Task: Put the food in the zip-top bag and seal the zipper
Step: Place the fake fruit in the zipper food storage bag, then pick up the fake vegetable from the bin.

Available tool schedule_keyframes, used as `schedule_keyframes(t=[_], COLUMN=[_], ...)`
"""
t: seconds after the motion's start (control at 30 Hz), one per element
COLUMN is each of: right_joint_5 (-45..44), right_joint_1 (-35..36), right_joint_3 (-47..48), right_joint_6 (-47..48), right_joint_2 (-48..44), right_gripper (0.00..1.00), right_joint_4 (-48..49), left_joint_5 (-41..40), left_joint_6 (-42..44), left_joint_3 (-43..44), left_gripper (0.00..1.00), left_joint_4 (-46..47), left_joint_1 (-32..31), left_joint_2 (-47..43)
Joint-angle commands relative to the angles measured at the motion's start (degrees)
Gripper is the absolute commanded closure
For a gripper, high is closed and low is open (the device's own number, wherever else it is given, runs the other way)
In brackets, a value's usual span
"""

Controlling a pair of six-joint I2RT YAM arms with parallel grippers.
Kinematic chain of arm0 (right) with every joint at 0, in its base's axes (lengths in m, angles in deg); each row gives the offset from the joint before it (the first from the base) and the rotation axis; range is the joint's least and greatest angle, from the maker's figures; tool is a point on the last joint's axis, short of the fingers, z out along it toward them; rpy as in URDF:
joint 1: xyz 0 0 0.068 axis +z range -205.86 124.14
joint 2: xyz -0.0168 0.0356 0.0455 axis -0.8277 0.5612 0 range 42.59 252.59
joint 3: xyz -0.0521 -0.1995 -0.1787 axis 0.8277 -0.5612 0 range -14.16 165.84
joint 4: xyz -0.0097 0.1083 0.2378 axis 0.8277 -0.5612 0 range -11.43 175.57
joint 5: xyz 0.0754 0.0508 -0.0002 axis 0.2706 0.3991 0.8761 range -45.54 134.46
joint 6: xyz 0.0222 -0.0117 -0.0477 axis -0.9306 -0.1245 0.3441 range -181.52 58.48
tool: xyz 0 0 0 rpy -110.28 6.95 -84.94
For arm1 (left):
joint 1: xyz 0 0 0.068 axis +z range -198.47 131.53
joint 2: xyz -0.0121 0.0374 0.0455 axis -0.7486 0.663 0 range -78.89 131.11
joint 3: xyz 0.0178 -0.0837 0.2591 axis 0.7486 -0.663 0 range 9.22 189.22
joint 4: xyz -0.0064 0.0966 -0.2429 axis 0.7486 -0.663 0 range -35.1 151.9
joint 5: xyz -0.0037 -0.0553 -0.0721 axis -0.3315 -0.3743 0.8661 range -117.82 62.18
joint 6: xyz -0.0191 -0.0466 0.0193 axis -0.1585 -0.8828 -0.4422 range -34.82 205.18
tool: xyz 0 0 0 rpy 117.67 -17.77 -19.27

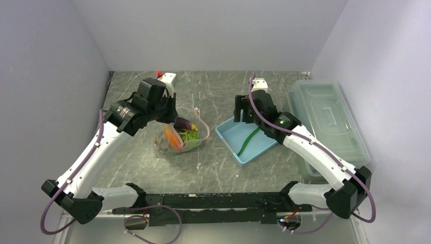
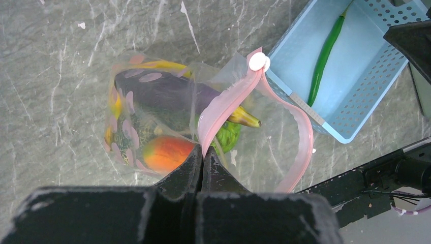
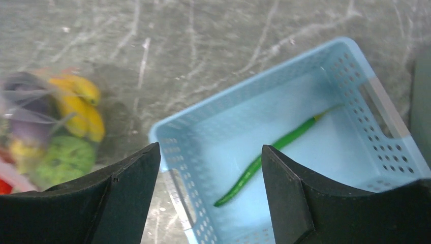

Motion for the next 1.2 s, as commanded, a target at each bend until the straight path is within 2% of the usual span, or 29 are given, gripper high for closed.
schedule_keyframes(t=[0.0, 0.33, 0.47, 0.8, 1.17], right_joint_5=[-1.4, 0.5, -1.3, -5.0, -5.0], right_joint_1=[-3.6, -12.1, -13.8, -17.3, -20.9], right_joint_3=[-1.1, -4.3, -5.1, -3.3, -3.0], right_joint_6=[-1.2, -7.0, -10.5, -18.2, -24.0], right_joint_2=[0.2, 8.9, 14.4, 25.6, 28.9], right_gripper=[0.25, 0.32, 0.36, 0.41, 0.44], right_joint_4=[-5.6, -5.8, -4.6, -2.1, 1.3], left_joint_5=[0.7, 0.6, 0.1, 0.1, -0.3], left_joint_6=[1.0, 0.8, 0.8, 0.9, 1.0], left_joint_3=[0.5, -0.6, -1.2, -1.5, -1.6], left_gripper=[1.0, 1.0, 1.0, 1.0, 1.0], left_joint_4=[2.4, 2.4, 2.4, 2.0, 1.9], left_joint_1=[-0.1, -0.2, -0.1, -0.1, -0.1], left_joint_2=[0.0, -0.6, -1.5, -1.9, -1.9])
